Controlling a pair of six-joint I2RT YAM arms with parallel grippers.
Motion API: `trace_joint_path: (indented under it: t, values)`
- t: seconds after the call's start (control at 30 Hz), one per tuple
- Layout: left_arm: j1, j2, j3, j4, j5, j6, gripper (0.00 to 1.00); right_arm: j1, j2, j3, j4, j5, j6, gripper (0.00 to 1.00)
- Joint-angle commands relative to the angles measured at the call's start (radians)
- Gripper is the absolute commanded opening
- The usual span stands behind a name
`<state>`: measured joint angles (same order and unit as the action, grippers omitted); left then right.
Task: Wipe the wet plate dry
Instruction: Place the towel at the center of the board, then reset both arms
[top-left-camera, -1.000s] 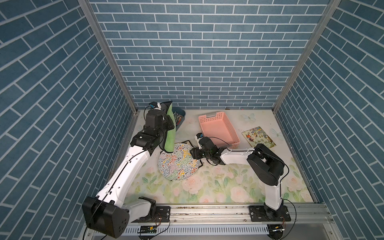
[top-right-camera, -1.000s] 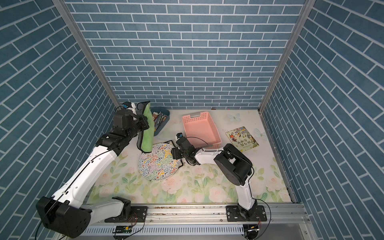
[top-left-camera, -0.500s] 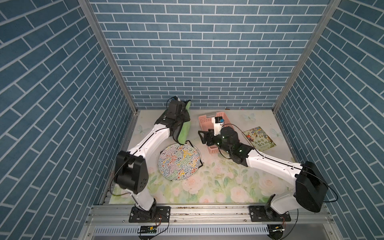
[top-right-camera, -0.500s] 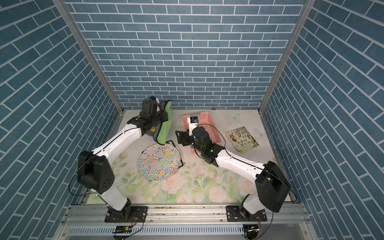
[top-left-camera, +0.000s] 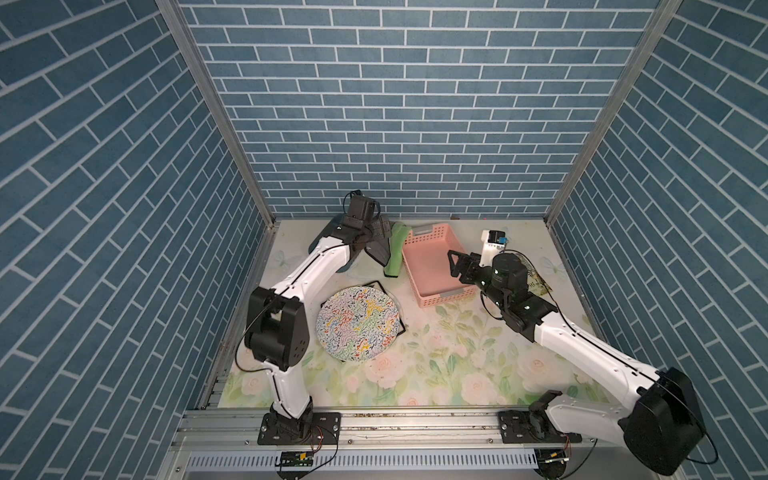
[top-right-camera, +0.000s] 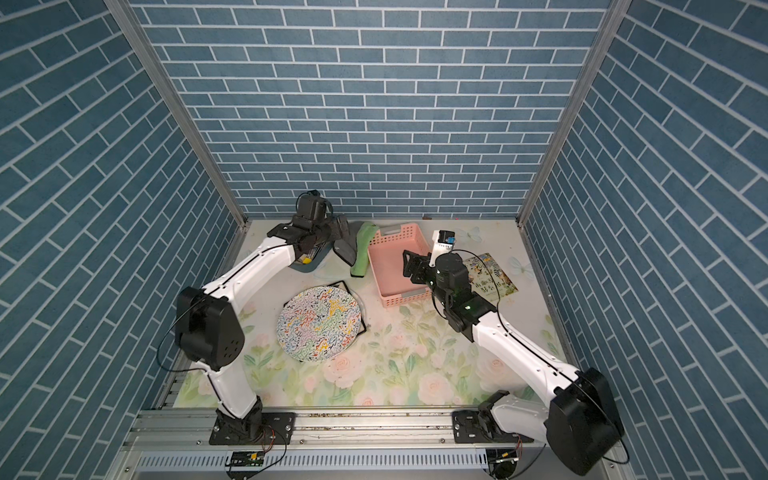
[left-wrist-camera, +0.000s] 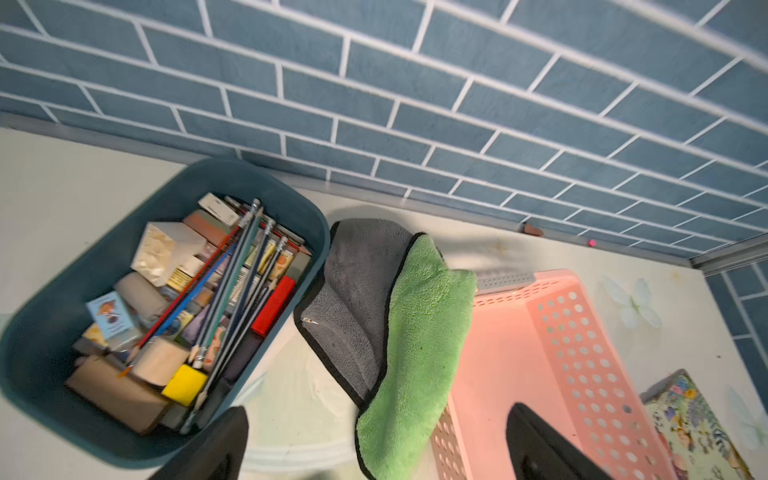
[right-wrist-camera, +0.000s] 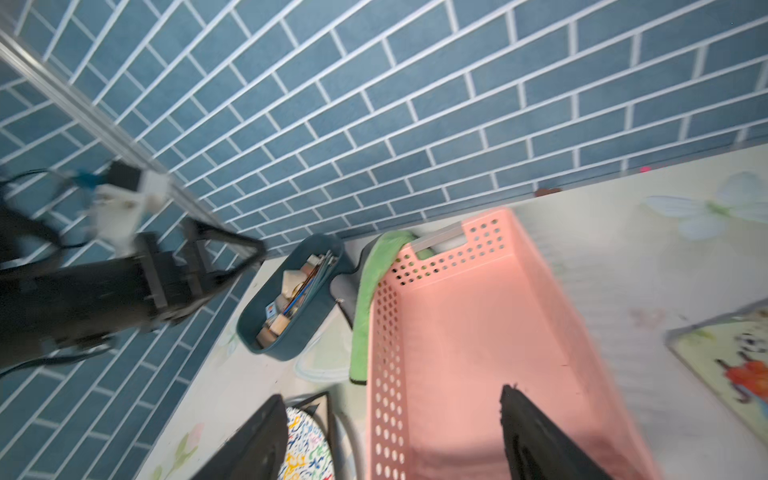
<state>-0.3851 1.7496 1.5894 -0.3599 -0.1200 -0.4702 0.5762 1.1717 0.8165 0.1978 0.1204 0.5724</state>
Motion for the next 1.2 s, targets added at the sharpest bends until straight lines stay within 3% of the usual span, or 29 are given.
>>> trace_joint_path:
  t: [0.0,0.1,0.2,0.27,0.4,0.53,0.63,0.77,1.03,1.1,1.17]
  values:
    - [-0.003,-0.200,-0.173,0.088,-0.060,0.040,1.00,-0.057,-0.069,-0.057,-0.055,0.061,-0.064,0.85]
    - [-0.002,-0.445,-0.437,0.230,-0.146,0.096,1.00,-0.107,-0.147,-0.164,-0.063,0.243,-0.119,0.90]
    - [0.004,-0.688,-0.749,0.359,-0.336,0.157,1.00,-0.150,-0.235,-0.321,0.005,0.463,-0.177,0.98]
    - [0.016,-0.817,-0.906,0.406,-0.425,0.189,1.00,-0.183,-0.281,-0.436,0.093,0.548,-0.221,0.99]
    - [0.047,-1.012,-1.156,0.527,-0.462,0.301,1.00,-0.243,-0.360,-0.606,0.264,0.630,-0.284,0.99]
    - [0.077,-1.063,-1.303,0.644,-0.551,0.270,1.00,-0.312,-0.368,-0.641,0.357,0.594,-0.367,0.99]
    - [0.083,-1.025,-1.382,0.767,-0.586,0.301,1.00,-0.348,-0.305,-0.621,0.347,0.551,-0.437,0.99]
    - [0.090,-0.946,-1.411,0.863,-0.611,0.320,1.00,-0.430,-0.135,-0.695,0.599,0.430,-0.484,0.99]
    - [0.101,-0.831,-1.412,1.030,-0.616,0.378,1.00,-0.506,0.265,-0.635,1.076,0.250,-0.509,0.98]
    - [0.104,-0.808,-1.408,1.063,-0.605,0.393,1.00,-0.511,0.318,-0.565,0.996,0.144,-0.552,0.91]
    - [0.106,-0.784,-1.406,1.083,-0.593,0.402,1.00,-0.509,0.324,-0.587,1.016,0.092,-0.556,0.91]
